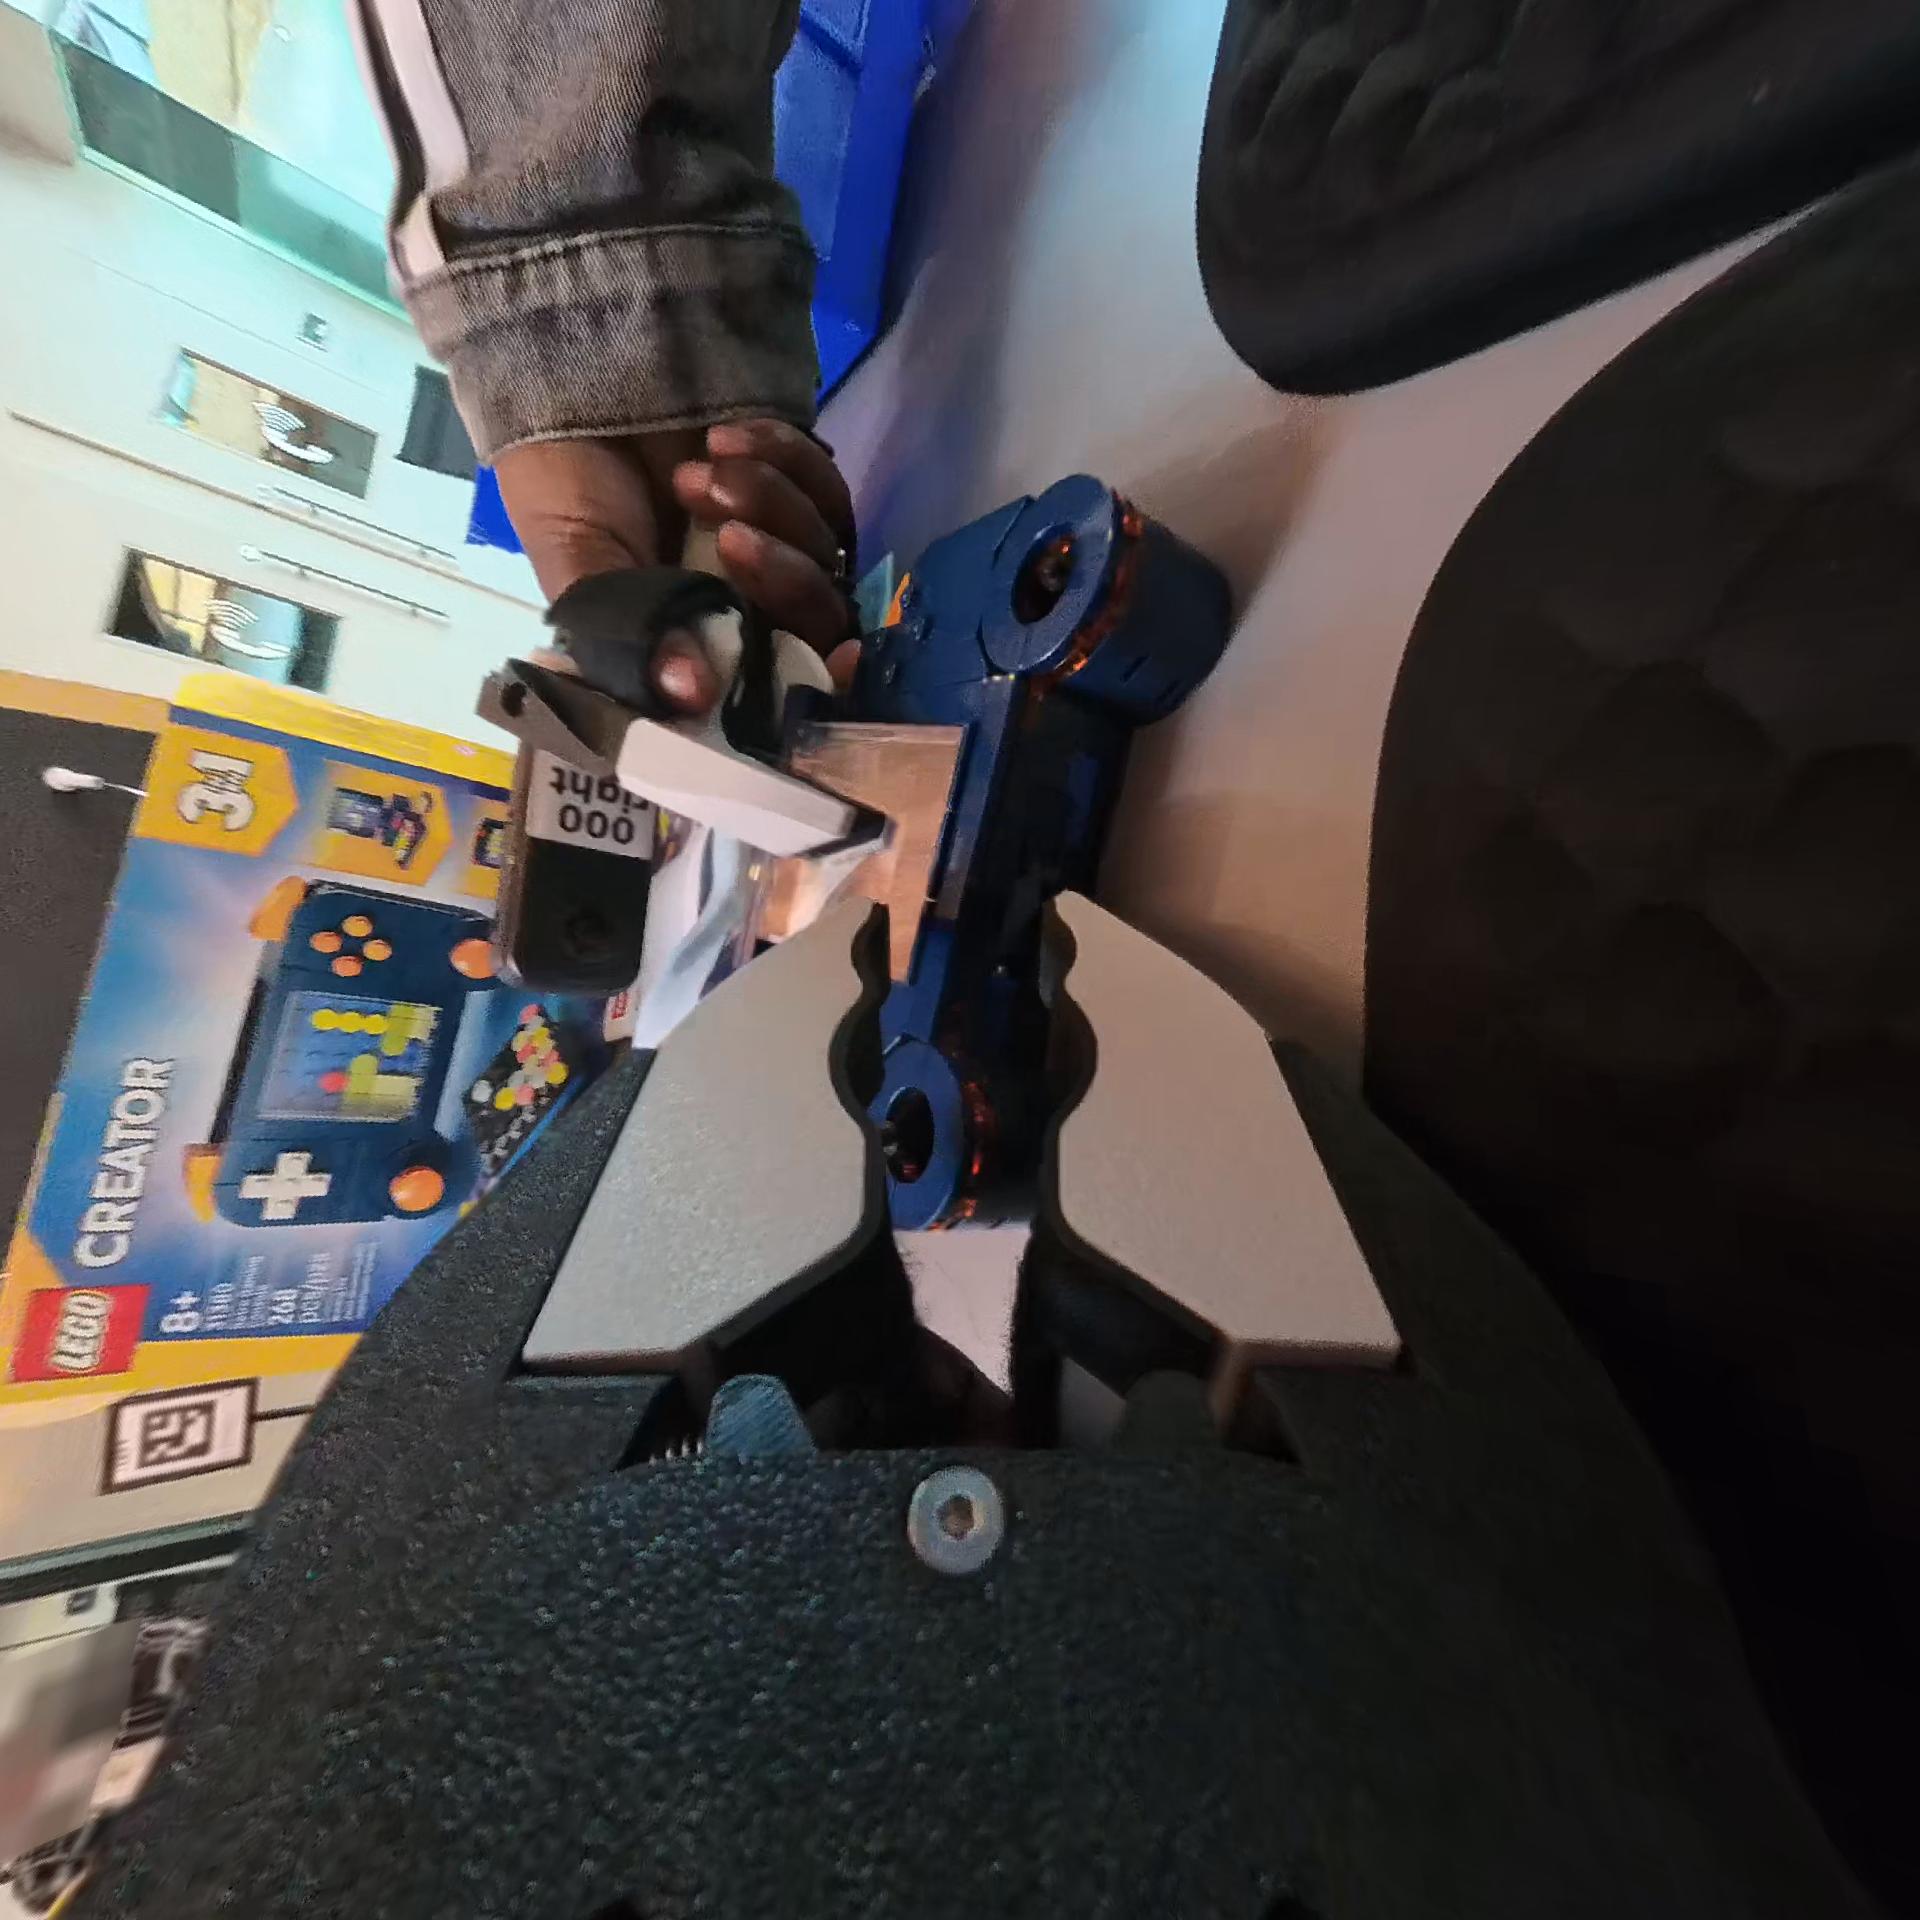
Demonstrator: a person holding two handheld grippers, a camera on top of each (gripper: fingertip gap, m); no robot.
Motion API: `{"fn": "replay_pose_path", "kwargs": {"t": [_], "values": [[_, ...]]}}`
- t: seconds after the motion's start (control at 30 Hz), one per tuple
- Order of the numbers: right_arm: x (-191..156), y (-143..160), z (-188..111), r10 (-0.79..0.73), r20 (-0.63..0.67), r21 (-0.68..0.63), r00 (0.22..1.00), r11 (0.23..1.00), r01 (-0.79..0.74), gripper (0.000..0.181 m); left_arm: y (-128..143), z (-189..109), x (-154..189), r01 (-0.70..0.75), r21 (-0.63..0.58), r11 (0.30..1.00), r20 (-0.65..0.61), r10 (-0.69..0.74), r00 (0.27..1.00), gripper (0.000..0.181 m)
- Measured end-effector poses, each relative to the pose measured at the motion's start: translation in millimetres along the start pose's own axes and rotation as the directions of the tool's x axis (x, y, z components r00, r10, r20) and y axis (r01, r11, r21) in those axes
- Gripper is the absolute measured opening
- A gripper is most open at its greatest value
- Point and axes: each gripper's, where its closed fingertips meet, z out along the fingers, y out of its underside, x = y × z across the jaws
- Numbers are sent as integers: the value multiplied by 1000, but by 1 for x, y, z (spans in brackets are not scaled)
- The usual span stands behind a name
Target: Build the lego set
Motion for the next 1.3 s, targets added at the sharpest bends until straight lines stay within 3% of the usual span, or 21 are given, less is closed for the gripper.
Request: {"fn": "replay_pose_path", "kwargs": {"t": [0.17,0.43,0.9,1.3], "values": [[-1,0,0,12,12,3,1000,1000,-12,3,4,-3,-2,27,18,999,-5,-27,1000,26],[-5,1,12,24,28,84,999,996,-27,4,4,-13,3,-57,46,997,-53,60,997,22],[-6,-3,12,35,28,164,999,986,-39,3,14,-12,-13,15,-87,996,55,-11,998,34],[-9,-2,16,-1,-55,162,998,987,10,3,13,-13,-13,-16,-109,994,44,21,999,27]]}}
